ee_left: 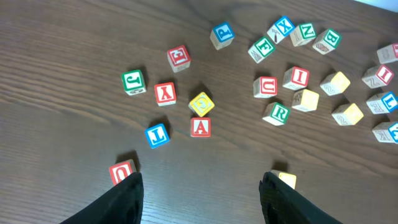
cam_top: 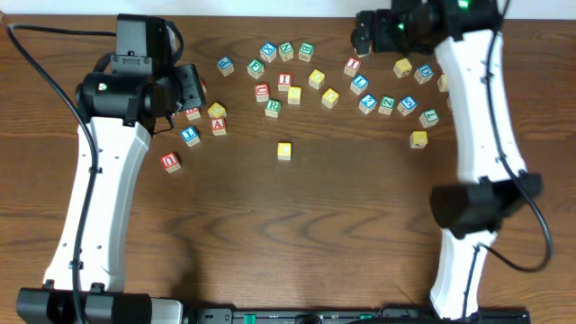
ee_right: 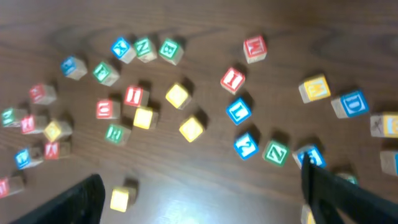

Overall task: Spell out CORL
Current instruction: 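Retract the left arm and move the right gripper toward the blocks, then lower the right gripper onto the yellow O block and close it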

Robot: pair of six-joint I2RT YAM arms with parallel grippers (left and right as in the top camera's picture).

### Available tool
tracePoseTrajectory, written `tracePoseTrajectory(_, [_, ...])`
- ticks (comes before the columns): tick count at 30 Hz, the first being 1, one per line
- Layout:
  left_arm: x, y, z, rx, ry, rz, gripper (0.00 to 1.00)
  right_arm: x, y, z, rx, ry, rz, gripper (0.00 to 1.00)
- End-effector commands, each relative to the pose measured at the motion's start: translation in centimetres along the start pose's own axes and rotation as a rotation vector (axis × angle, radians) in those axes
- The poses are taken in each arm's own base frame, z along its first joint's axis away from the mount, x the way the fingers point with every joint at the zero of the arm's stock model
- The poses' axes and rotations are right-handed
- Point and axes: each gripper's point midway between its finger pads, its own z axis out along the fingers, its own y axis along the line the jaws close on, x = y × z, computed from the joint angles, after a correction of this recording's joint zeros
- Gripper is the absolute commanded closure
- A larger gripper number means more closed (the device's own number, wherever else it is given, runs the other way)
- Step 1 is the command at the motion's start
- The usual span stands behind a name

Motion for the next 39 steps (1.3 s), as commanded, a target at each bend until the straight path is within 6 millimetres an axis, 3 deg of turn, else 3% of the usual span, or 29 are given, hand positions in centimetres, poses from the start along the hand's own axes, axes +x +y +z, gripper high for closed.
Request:
tracePoseTrajectory(1, [-0.3,0.2,-0.3,-0.011,-0.009,0.014,0.41,-0.5,-0.5,1.9,0.034,0.001,0.074,0.04])
tracePoseTrajectory(5, [0.2,0.3,0.3,-0.019,0.018,0.012,0.41,0.3,-0.9,4.5,0.043,0.050,0.087,0.04])
tracePoseTrajectory(13, [0.6,0.5,0.8,-0.024,0.036,0.012,0.41,0.9,-0.5,7.5,0.043,0.080,0.145,0.08])
tracePoseTrajectory(19, [0.6,0.5,0.8,-0.024,0.035,0.012,0.41,0.6,1.7,9.7,0.022,0.059,0.190,0.15])
tracePoseTrajectory(27, [0.6,0.5,0.8,-0.025,0.036,0.011,0.41,1.9,4.2,14.7,0.013,0.082,0.262,0.30])
tracePoseTrajectory(35, [0.7,0.5,0.8,-0.025,0.037,0.011,0.41,4.8,2.5,16.7,0.176,0.138,0.338,0.43])
tracePoseTrajectory(39, [0.8,0.5,0.8,-0.026,0.041,0.011,0.41,5.7,2.0,17.7,0.203,0.162,0.355,0.44])
